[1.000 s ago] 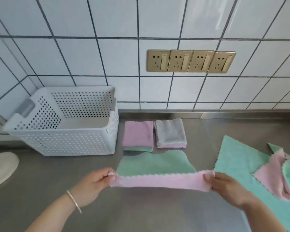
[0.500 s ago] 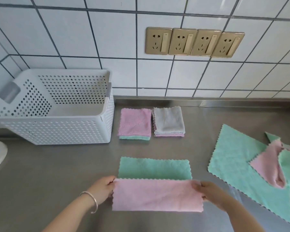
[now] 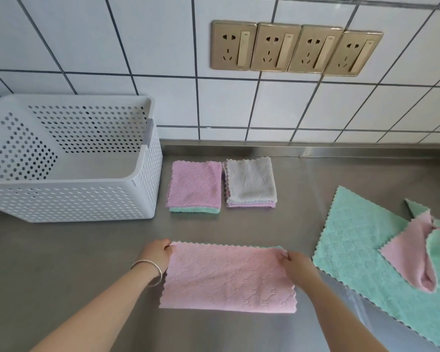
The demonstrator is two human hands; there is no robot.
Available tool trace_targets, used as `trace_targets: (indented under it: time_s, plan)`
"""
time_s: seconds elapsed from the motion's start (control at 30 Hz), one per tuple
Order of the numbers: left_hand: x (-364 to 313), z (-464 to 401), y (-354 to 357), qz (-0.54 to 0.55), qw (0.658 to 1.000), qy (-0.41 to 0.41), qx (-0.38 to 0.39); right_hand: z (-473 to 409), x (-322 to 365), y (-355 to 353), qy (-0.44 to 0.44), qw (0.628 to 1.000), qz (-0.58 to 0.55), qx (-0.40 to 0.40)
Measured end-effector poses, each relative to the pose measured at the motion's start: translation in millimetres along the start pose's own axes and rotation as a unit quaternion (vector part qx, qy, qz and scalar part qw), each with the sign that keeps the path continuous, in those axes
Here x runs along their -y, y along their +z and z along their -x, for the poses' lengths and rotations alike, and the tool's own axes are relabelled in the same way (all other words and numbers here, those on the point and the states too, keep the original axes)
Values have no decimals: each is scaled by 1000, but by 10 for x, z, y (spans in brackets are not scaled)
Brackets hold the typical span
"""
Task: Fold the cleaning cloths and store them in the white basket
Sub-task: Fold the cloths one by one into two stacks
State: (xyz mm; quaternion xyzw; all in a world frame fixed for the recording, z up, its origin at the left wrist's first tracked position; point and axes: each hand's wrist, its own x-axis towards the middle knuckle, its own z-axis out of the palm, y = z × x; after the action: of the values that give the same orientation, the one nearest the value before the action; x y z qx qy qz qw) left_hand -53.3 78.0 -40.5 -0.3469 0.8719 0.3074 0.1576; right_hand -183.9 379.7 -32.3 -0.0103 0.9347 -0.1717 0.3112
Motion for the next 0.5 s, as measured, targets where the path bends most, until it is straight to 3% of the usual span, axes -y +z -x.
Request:
trace_targets:
  time_s: [0.17,0.33,0.43,0.5]
  plan:
    - [-22,-43,46,-29,999,-11,-19,-15,8,22,22,999,33,-13]
    - [-93,-74,55,-67,997,-29,-24,35,-40,48,61,994,-37,-86]
    - [-131,41,71,-98,984,-14,-151,186,-115,97,69,980,-118,-142]
    - [-173,147,183,-112,971,75,-199,322,-177,175,70,975,-139,-156]
